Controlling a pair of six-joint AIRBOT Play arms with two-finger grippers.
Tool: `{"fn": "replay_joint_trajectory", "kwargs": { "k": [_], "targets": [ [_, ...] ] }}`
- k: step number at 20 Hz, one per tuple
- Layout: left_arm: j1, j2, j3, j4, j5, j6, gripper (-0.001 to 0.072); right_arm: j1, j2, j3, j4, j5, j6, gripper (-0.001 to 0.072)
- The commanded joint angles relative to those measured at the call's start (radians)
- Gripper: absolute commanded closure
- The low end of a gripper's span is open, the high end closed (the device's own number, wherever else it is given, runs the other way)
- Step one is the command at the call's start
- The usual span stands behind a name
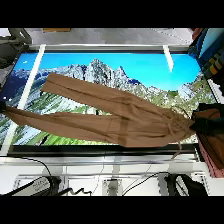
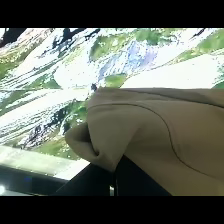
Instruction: Fold the clothes and pants, and hang the long-sleeved shirts on hangers.
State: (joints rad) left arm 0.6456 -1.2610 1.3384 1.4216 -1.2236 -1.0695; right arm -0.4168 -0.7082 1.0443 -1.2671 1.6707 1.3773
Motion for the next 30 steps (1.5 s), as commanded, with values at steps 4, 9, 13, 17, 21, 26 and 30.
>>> {"fn": "replay_joint_trajectory", "kwargs": {
  "k": [4,9,13,17,21,26,30],
  "targets": [
    [0.000,-0.001,-0.014,-0.105,0.224,0.000,0.0695,-0.001,0.215,-0.277,-0.055,-0.061,0.137,0.0675],
    [-0.045,-0.035,-0.013,-0.303,0.575,-0.100,0.0698,-0.001,0.217,-0.435,-0.042,-0.491,0.347,0.0676],
    [-0.216,-0.135,-0.012,-0.316,0.838,-0.132,0.0698,0.000,0.151,-0.501,0.043,-0.908,0.588,0.0675],
    [-0.374,-0.286,-0.012,-0.316,1.183,-0.133,0.0697,0.000,-0.058,-0.501,0.120,-1.230,0.631,0.0675],
    [-0.483,-0.429,0.003,-0.316,1.400,-0.136,0.0696,0.000,-0.303,-0.501,0.260,-1.383,0.631,0.0674],
    [-0.534,-0.470,0.029,-0.287,1.510,-0.135,0.0005,0.000,-0.393,-0.500,0.321,-1.378,0.549,0.0176],
    [-0.491,-0.377,0.034,-0.331,1.298,-0.135,0.0009,0.000,-0.353,-0.447,0.304,-1.295,0.378,0.0174]
  ]
}}
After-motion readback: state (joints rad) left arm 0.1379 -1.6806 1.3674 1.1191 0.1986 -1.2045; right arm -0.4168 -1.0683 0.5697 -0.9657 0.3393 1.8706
